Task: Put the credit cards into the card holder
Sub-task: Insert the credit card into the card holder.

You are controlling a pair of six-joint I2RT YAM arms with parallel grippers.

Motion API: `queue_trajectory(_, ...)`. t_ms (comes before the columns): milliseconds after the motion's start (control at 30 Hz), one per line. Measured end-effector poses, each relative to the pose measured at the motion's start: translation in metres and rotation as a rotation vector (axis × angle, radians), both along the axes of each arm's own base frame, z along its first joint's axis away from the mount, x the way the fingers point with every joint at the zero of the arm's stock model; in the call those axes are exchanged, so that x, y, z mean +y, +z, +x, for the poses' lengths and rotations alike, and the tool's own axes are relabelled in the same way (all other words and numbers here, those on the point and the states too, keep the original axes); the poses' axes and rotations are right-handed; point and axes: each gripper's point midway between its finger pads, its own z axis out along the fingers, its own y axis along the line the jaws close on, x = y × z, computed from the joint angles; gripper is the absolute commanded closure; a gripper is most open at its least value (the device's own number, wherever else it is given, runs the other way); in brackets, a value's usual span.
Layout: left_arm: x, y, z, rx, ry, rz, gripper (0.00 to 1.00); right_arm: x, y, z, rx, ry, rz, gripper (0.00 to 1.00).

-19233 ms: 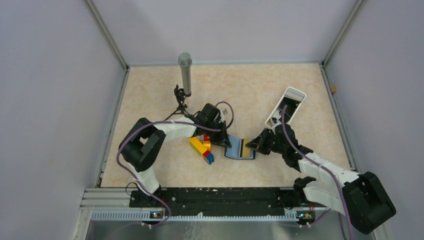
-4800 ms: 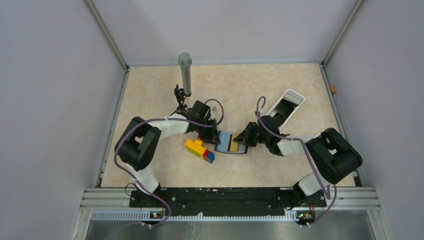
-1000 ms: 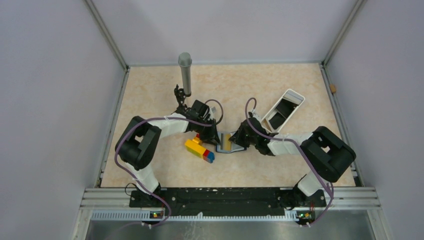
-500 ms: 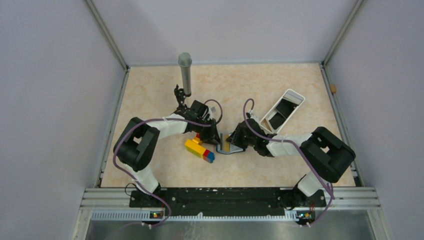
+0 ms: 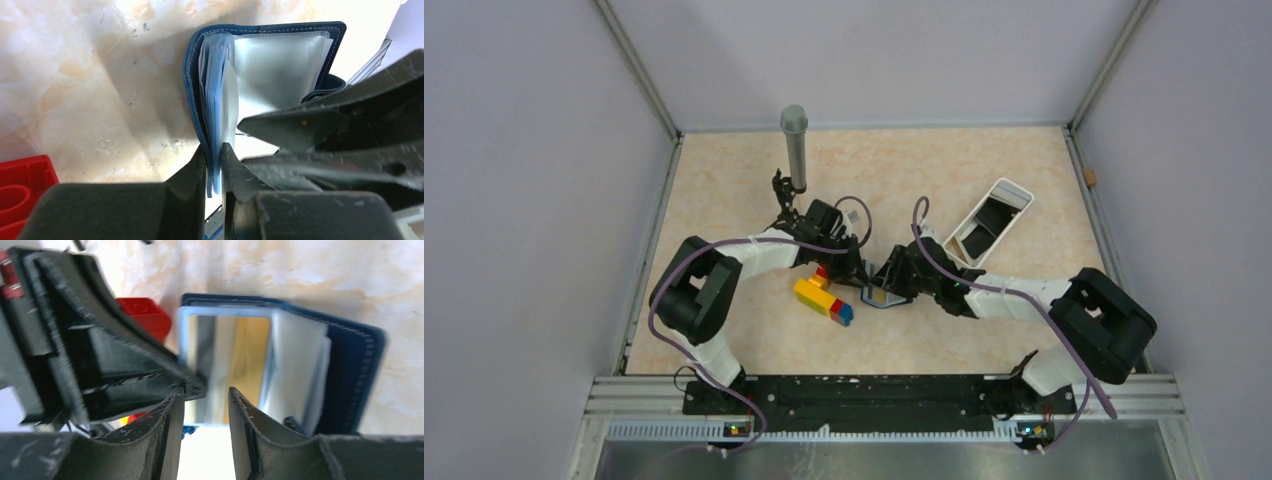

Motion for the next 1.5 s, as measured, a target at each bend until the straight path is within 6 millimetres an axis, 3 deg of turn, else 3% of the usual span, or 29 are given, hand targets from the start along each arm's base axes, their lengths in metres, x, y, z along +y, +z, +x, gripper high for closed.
queue_trajectory(167, -0.004, 0.002, 0.002, -0.023, -0.006, -0.012, 1.0, 0.011, 0.021, -0.001, -0.052, 0.05, 0.016, 0.6)
queue_trajectory(300, -0.004, 0.002, 0.002, -0.025, -0.005, -0.011, 1.0, 0.012, 0.024, 0.002, -0.071, 0.056, 0.002, 0.61)
queue_trajectory(500, -0.004, 0.002, 0.003, -0.028, -0.002, -0.008, 1.0, 0.001, 0.011, 0.006, -0.056, 0.027, -0.09, 0.63)
queue_trajectory(733, -0.001, 0.002, 0.005, -0.043, 0.008, 0.01, 1.0, -0.014, -0.017, 0.004, -0.007, -0.001, -0.194, 0.64)
queue_trajectory(1367, 0.006, 0.007, 0.005, -0.07, 0.006, 0.056, 1.0, -0.035, -0.028, 0.006, 0.004, -0.059, -0.301, 0.65)
queue_trajectory(1500, 0.009, 0.007, 0.005, -0.071, 0.006, 0.078, 1.0, -0.039, -0.025, 0.003, 0.0, -0.054, -0.31, 0.62)
